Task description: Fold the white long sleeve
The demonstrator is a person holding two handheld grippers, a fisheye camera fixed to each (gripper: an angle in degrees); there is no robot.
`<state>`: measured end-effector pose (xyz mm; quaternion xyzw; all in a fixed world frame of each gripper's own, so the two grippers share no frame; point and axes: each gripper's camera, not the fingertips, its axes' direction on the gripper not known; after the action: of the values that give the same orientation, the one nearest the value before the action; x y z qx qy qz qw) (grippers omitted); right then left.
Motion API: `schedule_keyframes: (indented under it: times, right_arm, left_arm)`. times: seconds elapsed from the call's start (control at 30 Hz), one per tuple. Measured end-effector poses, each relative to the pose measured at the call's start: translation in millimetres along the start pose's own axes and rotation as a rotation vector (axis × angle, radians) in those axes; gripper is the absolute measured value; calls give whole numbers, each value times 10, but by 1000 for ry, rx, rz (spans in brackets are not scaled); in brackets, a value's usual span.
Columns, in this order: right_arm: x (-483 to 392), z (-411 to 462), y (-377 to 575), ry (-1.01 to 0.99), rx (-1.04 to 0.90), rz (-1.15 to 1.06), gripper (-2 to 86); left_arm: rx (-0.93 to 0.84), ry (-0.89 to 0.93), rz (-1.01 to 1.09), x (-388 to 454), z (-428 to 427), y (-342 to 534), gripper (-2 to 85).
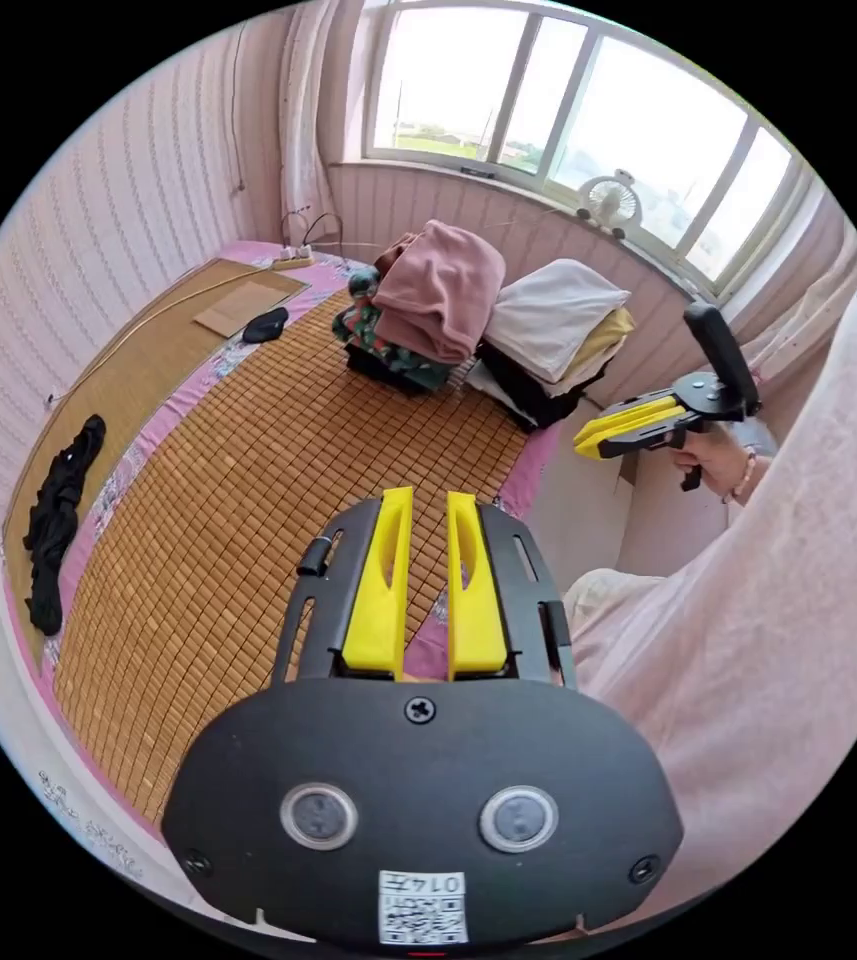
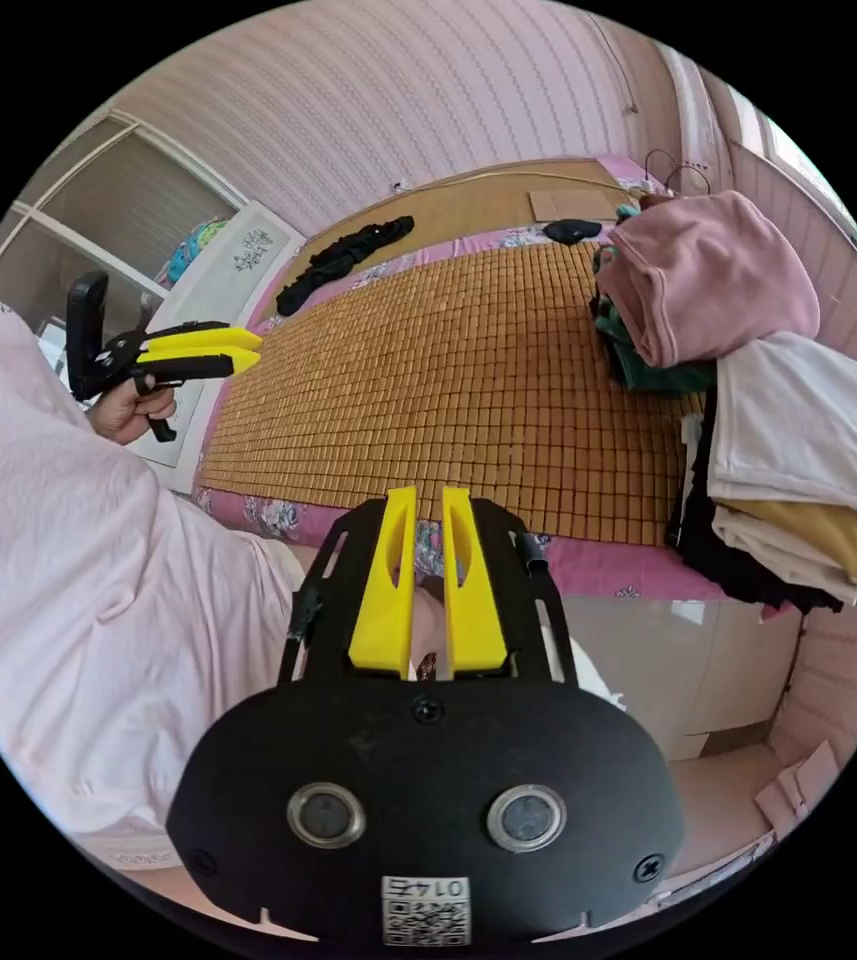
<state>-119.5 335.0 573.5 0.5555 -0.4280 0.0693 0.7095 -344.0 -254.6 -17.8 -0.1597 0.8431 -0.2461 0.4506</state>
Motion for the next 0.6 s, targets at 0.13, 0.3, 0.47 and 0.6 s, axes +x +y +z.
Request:
schedule_keyframes:
  times: [0.13,0.3,0.47,0.6]
  right_arm:
    - [-475,-450,208,61,184,-18,61]
    - [-1140,-762,892,279,272,67,81]
    - [-1142,-771,1801,16,446,506,100]
    - [-1379,-998,1941,165,509,447,96]
  left_arm:
    - [189,196,173,271,-442,90,60]
    - [279,151,325,448,-812,495,44]
    - [411,127,410,573,-1027,928,50]
    - [430,85,421,757,-1116,992,68]
